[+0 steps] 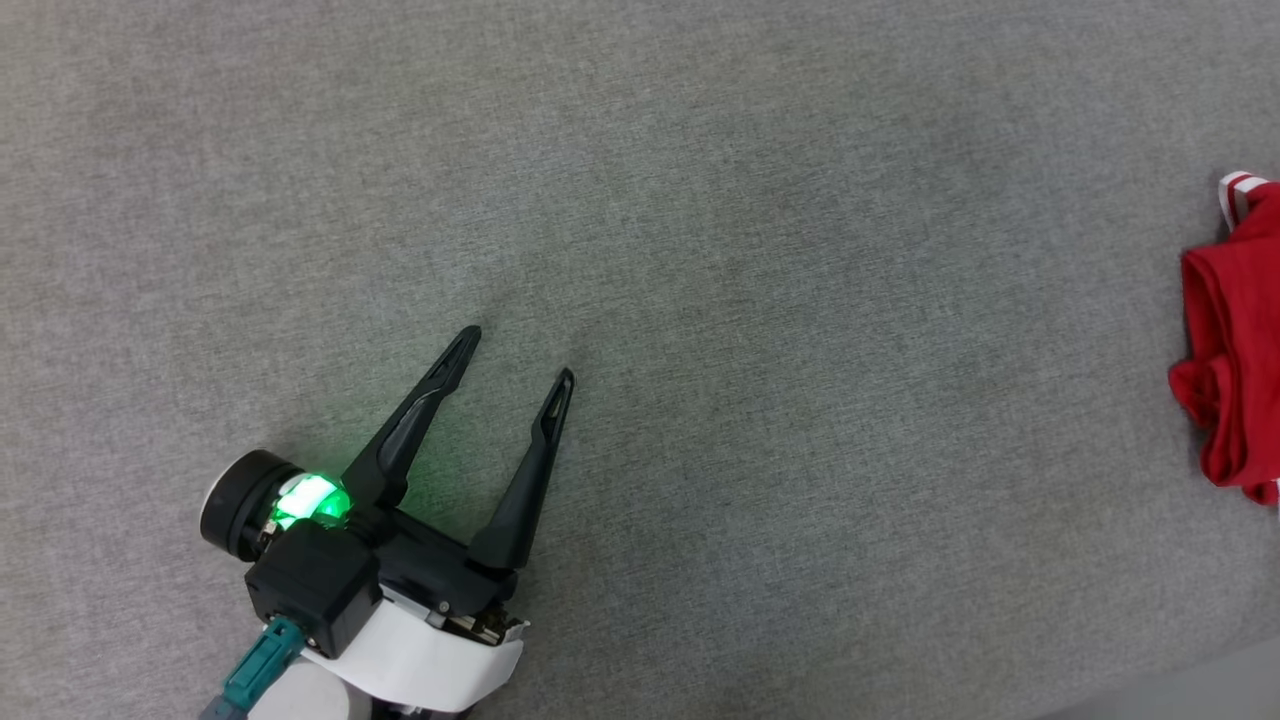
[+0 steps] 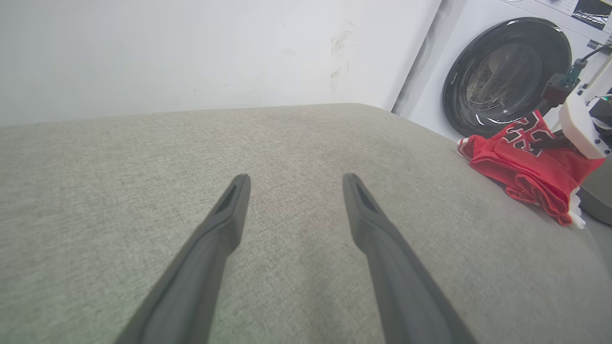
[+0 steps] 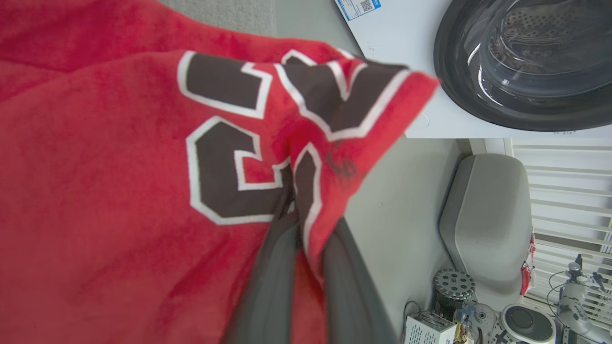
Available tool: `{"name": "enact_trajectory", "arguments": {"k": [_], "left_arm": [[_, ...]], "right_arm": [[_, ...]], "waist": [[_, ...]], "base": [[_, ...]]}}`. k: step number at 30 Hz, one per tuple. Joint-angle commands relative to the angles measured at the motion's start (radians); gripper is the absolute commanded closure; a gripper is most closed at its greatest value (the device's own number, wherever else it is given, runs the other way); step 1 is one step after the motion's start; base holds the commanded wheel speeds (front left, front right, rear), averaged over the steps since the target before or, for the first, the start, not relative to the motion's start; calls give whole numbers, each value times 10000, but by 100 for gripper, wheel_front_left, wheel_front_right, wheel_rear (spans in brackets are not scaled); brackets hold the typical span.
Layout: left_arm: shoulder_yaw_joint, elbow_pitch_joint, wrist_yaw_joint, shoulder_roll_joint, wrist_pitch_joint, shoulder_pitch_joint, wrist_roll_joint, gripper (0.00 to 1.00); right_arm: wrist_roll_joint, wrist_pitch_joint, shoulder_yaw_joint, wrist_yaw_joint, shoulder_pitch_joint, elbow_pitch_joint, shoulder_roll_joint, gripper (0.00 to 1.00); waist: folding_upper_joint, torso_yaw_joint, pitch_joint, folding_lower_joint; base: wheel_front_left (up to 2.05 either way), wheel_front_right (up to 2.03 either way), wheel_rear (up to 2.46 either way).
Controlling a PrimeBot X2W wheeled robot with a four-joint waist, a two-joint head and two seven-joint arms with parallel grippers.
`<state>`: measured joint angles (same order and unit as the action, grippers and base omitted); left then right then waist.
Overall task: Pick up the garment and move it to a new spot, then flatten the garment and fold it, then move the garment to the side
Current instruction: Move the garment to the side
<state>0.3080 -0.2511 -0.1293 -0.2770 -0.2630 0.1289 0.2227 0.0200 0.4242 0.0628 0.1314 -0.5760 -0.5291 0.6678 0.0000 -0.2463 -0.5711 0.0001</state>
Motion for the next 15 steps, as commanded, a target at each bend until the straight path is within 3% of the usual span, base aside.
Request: {"name": "enact_trajectory", "arguments": {"k": [1,3,4,5,15], "left_arm": [[-28,-21,-16,-42,-21,-15,-49,0],[-40,4,-16,-13,-21,-29,-49,0],[-43,30,-16,18,-21,-25,-43,0],[-54,63,-16,60,-21,-15,-26,0],[-385,737,-16,805,-21,-251,317,0]], "right_arm": [[106,-82,84,-14,-174,-136,-84,100],[265,-203,225,-14,-266,-261,-158,100],[381,-292,302,-14,-297,-272,-190,59],[462,-307,382,-14,-297,-306,-251,0],[462,-702,355,-13,-5,841,-449,0]], "waist": [[0,32,-4,-1],[0,66,20,-1],[0,85,52,-1],[0,107,109,-1],[0,426,1790,-1]], "base": [[0,0,0],[0,0,0],[0,0,0],[0,0,0],[0,0,0]]}}
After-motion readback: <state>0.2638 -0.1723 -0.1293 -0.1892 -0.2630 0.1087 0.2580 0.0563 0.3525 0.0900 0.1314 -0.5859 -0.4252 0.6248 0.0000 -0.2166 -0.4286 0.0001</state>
